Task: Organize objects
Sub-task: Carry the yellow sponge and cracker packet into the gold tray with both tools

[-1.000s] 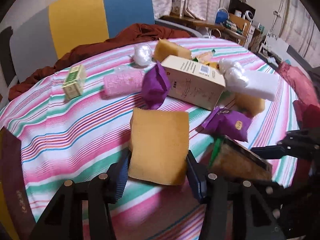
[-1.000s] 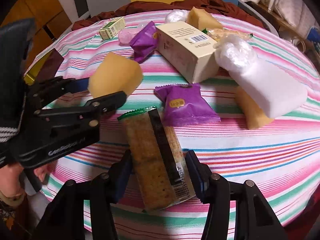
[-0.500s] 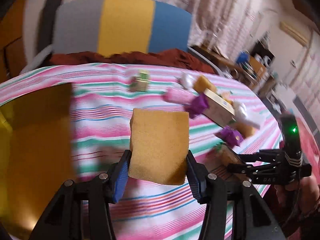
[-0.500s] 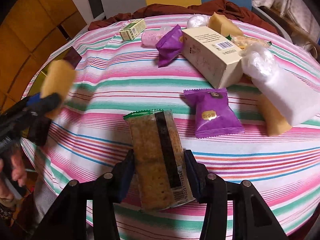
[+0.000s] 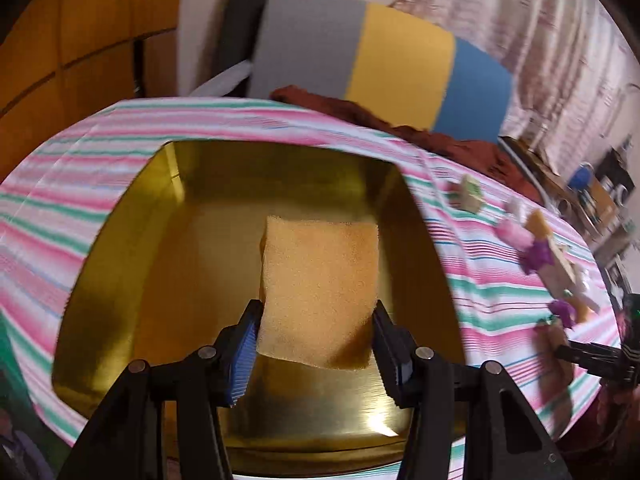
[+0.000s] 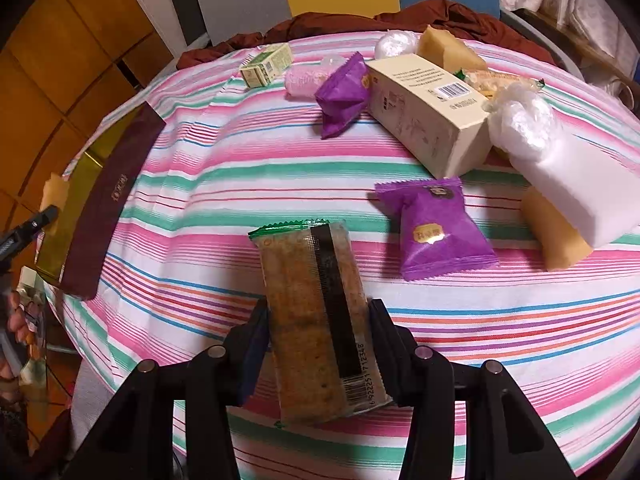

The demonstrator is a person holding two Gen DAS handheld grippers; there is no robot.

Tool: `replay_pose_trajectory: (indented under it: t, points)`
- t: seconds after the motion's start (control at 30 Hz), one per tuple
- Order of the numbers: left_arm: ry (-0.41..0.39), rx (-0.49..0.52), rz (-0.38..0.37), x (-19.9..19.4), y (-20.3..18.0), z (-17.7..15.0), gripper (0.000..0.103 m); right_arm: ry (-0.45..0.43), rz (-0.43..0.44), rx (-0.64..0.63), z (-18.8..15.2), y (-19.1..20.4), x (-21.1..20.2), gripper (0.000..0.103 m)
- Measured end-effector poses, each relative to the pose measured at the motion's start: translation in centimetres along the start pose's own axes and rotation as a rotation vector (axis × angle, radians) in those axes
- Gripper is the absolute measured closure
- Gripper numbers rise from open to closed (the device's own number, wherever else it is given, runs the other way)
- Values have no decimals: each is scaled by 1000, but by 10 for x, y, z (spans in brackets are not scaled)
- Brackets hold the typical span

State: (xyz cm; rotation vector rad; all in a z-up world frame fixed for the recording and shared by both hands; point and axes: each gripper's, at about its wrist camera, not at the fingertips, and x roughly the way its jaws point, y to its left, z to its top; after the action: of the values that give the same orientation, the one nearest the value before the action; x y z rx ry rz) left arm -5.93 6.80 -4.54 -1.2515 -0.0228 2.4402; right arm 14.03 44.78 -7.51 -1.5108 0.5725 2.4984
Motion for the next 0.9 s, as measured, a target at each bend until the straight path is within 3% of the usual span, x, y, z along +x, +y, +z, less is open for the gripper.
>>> replay_pose_trajectory:
  t: [0.27, 0.53, 0.83, 0.9]
  points:
    - [16, -44, 59, 5, 34, -2, 50, -114, 158, 21, 7, 37, -17, 55]
    - [61, -91, 124, 15, 75, -7, 50, -140, 353, -37, 19, 130, -20, 55]
    - [156, -27, 193, 26, 79, -13, 46, -142, 432, -129, 44, 222, -9, 55]
    - [178, -29, 218, 22, 77, -13, 38, -129, 431, -133, 48, 239, -1, 55]
